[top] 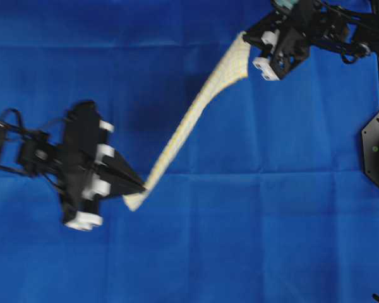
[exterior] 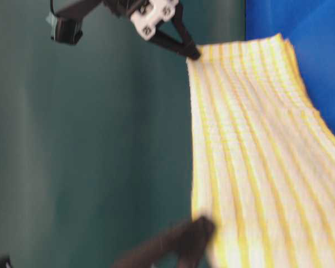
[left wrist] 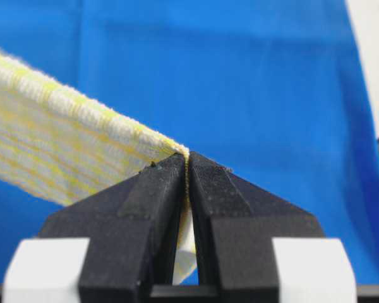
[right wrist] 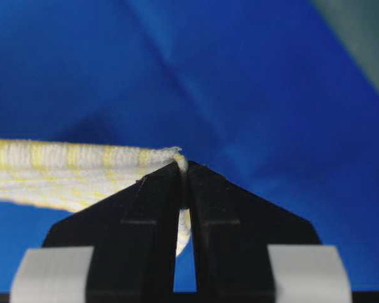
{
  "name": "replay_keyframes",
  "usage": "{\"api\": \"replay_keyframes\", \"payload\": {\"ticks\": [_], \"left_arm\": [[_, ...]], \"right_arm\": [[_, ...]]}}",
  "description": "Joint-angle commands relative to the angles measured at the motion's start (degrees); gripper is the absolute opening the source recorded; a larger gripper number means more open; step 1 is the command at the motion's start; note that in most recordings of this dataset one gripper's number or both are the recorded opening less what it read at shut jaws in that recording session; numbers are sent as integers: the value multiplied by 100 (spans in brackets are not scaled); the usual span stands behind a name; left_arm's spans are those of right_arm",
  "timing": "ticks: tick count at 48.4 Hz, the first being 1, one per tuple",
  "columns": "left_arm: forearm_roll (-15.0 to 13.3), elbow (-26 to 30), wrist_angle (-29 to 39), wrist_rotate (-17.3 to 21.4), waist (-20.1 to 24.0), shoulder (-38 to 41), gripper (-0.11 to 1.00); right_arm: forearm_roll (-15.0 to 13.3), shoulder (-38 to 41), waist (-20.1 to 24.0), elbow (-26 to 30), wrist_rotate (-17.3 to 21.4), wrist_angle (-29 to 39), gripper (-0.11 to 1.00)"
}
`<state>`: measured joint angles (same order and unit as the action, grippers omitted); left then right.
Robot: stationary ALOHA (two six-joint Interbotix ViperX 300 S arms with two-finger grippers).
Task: Fold the yellow towel.
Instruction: 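Lift the strip and swing the left gripper's end toward the near side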
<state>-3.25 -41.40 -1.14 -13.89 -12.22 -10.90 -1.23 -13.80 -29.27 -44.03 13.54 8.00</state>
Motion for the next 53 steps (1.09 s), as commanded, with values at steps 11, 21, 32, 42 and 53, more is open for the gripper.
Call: {"api": "replay_keyframes", "payload": {"ticks": [11,21,32,42,53], "left_arm": [[18,1529,-158,44,-44,1222,2],[26,2443,-158,79,26,1925,2],[62,3120,-123,202,105,2443,2],[62,3322,-114,431,114,2584,2],[62,3287,-123,422,141,2681,2]], "right_arm": [[-158,308,-272,571,-18,-105,3],[-220,325,-439,606,-18,-141,3],[-316,299,-475,571,-18,-141,3],[-343,281,-501,545,-18,-114,3],[-369,290,-510,457,-26,-167,3]]}}
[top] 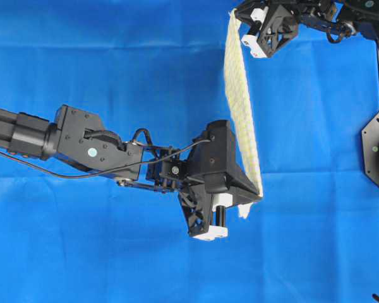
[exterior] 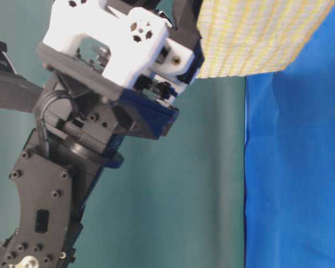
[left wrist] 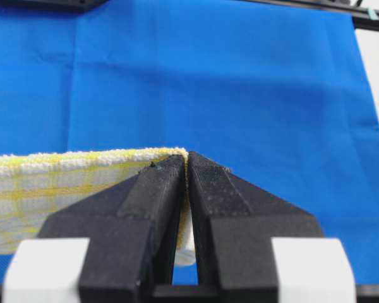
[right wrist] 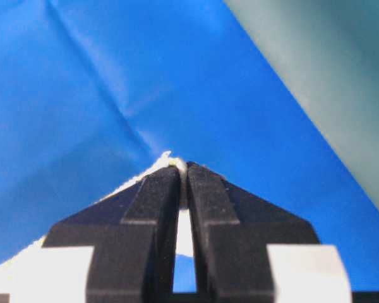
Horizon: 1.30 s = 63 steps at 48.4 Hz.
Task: Fold the yellow towel.
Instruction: 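Lift the strip and swing the left gripper's end toward the near side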
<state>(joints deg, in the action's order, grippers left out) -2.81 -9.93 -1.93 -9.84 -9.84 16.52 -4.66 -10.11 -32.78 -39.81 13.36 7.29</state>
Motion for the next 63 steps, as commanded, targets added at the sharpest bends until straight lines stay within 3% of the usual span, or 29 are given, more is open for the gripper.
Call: {"api": "replay_keyframes", "payload": {"ticks": [1,12,23,35,54,63], "left_arm": [[18,132,-44,18,-97,-44,2],[9,-18,-105,18,-176,114,2],[-9,-316,-299,18,-220,26,2],[-9,-747,-396,18,-229,-193,2],[-44,-1925,-1002,-26,-272,-773,2],[-35,-2048,-1046,-26,-272,-817,2]], "right_arm": [[-18,-70,-158,18,0,-114,3],[0,53,-114,-272,53,-598,3],[0,193,-44,-185,53,-606,3],[9,519,176,123,53,-606,3],[0,1301,492,817,53,-545,3],[-18,1485,615,984,0,-475,3]]}}
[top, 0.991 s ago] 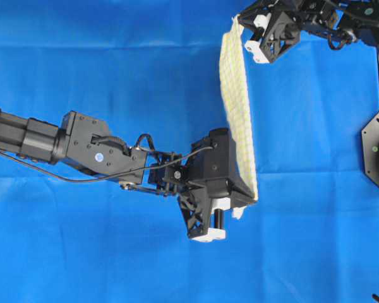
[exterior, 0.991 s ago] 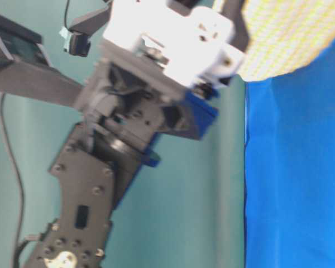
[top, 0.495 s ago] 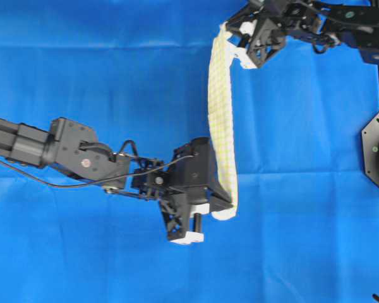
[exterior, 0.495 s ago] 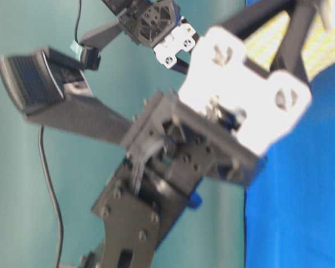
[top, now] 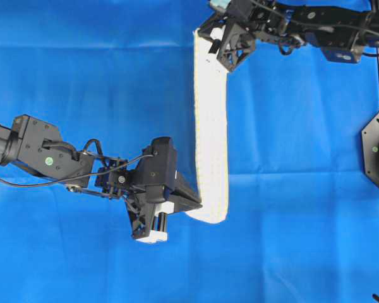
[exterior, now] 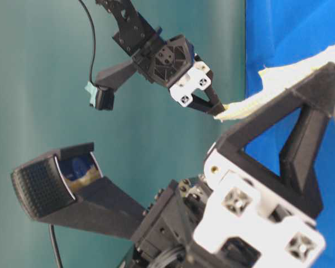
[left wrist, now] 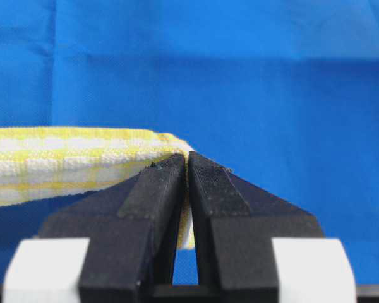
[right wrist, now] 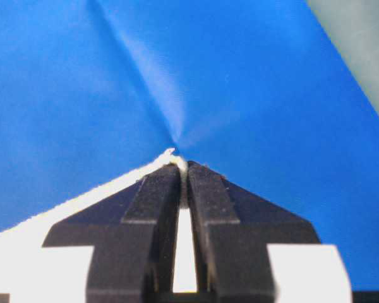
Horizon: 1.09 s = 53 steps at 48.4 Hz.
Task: Fold the yellow towel.
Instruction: 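Lift the strip and swing the left gripper's end toward the near side, then lay the strip down vertically and open both grippers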
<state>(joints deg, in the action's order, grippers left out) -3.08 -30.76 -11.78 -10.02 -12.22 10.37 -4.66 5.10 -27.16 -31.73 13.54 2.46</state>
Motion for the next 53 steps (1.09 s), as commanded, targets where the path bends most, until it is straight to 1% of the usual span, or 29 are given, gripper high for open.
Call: {"api": "replay_keyframes", "payload": {"ticks": [1,15,19,23,26,31,35,37,39,44,53], "left_arm": [[-9,35,-53,-9,-35,-176,2],[-26,35,-53,-9,0,-70,3],[-44,18,-53,-35,9,-88,9],[-44,-9,0,-97,9,-123,22],[-44,-53,97,-158,0,-185,36],[-44,-132,413,-229,-9,-404,58],[-44,-220,729,-246,-9,-642,70],[-44,-272,861,-237,0,-782,73],[-44,-343,958,-237,9,-914,75],[-44,-545,1072,-237,62,-1230,74],[-35,-932,1063,-229,299,-1775,74]], "right_arm": [[-18,-18,62,193,-26,18,3],[-18,105,149,299,-35,18,3],[-26,114,149,325,-35,18,3],[-26,114,158,334,-26,18,5],[-26,114,158,334,-26,26,18],[-26,88,158,334,-62,44,49],[-53,9,149,308,-70,26,73],[-53,-70,149,290,-79,18,79],[-62,-141,149,272,-79,18,78],[-62,-387,149,185,-88,18,71],[-53,-940,149,-141,-88,44,71]]}}
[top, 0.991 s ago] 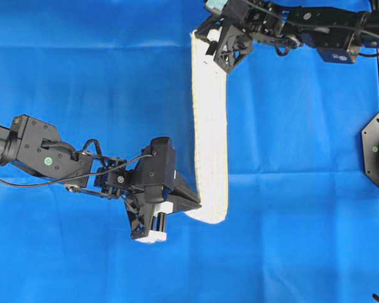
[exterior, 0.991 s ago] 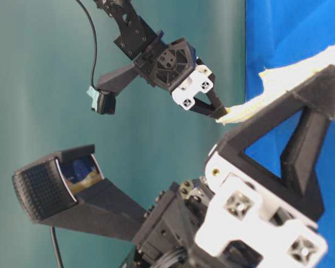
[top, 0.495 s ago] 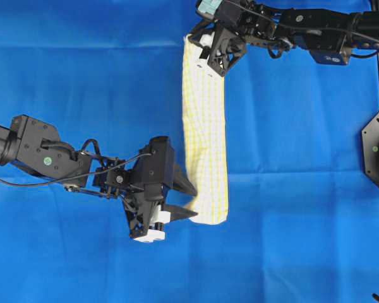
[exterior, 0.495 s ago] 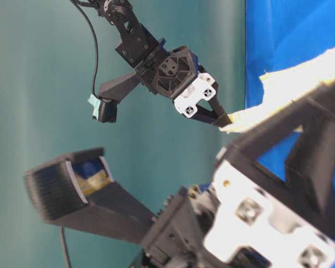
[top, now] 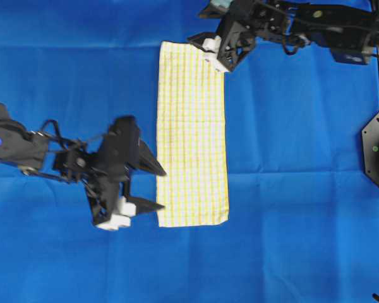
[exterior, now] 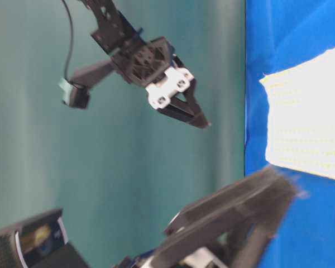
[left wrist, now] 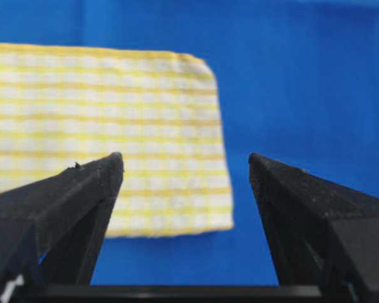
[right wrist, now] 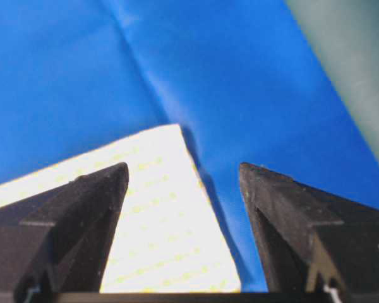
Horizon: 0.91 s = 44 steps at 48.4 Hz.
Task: Fold the yellow towel.
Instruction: 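Lay the strip down vertically and open both grippers, then move both grippers to the strip's far end and pinch its corners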
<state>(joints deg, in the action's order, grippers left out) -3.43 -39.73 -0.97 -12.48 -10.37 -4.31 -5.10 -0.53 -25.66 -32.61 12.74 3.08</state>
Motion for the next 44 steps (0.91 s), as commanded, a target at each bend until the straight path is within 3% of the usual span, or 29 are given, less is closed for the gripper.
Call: {"api": "replay_keyframes", "payload": {"ticks": [1,13,23,31,44], "left_arm": [[-9,-62,-18,18,149,-352,74],[79,-325,-114,105,773,-817,74],[105,-483,-369,334,1292,-870,77],[97,-431,-606,563,1433,-773,81],[79,-369,-721,580,1644,-624,86]], "right_arm": [[-9,-483,0,-141,-9,-35,71],[9,-1450,26,-1037,44,-325,71],[9,-2101,299,-1705,44,-633,71],[9,-2127,369,-1793,44,-633,71],[0,-2004,360,-1705,0,-659,75]]}}
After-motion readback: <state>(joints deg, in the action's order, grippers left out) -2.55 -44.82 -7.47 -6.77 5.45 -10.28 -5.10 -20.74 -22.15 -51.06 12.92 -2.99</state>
